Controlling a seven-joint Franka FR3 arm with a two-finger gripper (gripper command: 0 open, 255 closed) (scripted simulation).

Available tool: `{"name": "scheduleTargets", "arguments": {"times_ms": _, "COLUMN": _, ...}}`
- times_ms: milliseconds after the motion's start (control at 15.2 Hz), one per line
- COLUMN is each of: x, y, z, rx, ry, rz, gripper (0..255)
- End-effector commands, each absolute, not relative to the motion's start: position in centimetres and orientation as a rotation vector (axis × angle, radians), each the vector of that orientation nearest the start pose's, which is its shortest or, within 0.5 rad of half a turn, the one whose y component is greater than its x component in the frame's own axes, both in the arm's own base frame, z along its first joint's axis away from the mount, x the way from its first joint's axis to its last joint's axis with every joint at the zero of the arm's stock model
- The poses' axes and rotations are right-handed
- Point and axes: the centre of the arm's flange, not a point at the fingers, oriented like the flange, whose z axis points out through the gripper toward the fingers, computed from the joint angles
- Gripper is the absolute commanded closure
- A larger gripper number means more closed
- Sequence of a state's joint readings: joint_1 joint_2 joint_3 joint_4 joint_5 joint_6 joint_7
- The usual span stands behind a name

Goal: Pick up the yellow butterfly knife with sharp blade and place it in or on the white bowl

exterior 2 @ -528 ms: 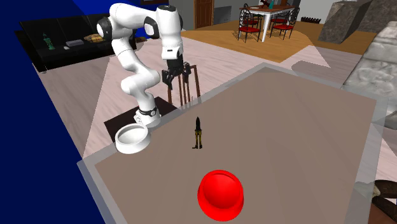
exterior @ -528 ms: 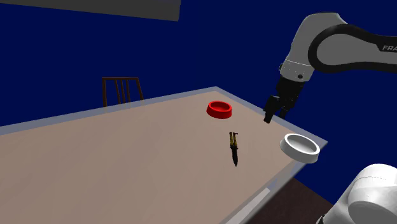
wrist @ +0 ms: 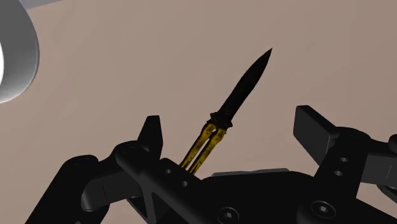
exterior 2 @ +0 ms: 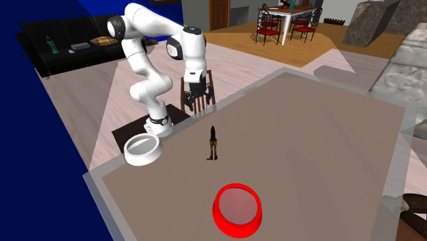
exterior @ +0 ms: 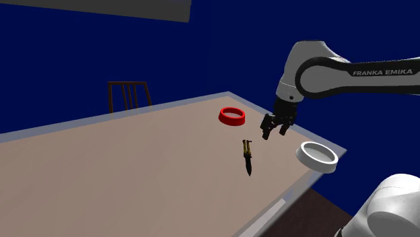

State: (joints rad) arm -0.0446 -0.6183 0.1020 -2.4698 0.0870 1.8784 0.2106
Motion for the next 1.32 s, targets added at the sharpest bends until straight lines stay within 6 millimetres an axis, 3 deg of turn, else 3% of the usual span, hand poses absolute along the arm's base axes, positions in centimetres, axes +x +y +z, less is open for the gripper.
{"name": "scheduleTargets", "arguments": {"times_ms": 0, "x": 38.4, "y": 3.3, "z": 48.6, "rx": -3.1, "ry": 0.348, "rz": -0.031, "gripper": 0}}
{"name": "scheduleTargets", "arguments": {"times_ms": 594, "x": 45.4, "y": 3.4, "z": 38.7, "rx": -3.1, "ry": 0.534, "rz": -0.001, "gripper": 0}}
{"name": "scheduleTargets", "arguments": {"times_ms": 1122, "x": 45.7, "y": 3.4, "z": 34.3, "rx": -3.1, "ry": 0.542, "rz": 0.001, "gripper": 0}}
{"name": "scheduleTargets", "arguments": {"times_ms": 1254, "x": 45.7, "y": 3.4, "z": 34.3, "rx": -3.1, "ry": 0.542, "rz": 0.001, "gripper": 0}}
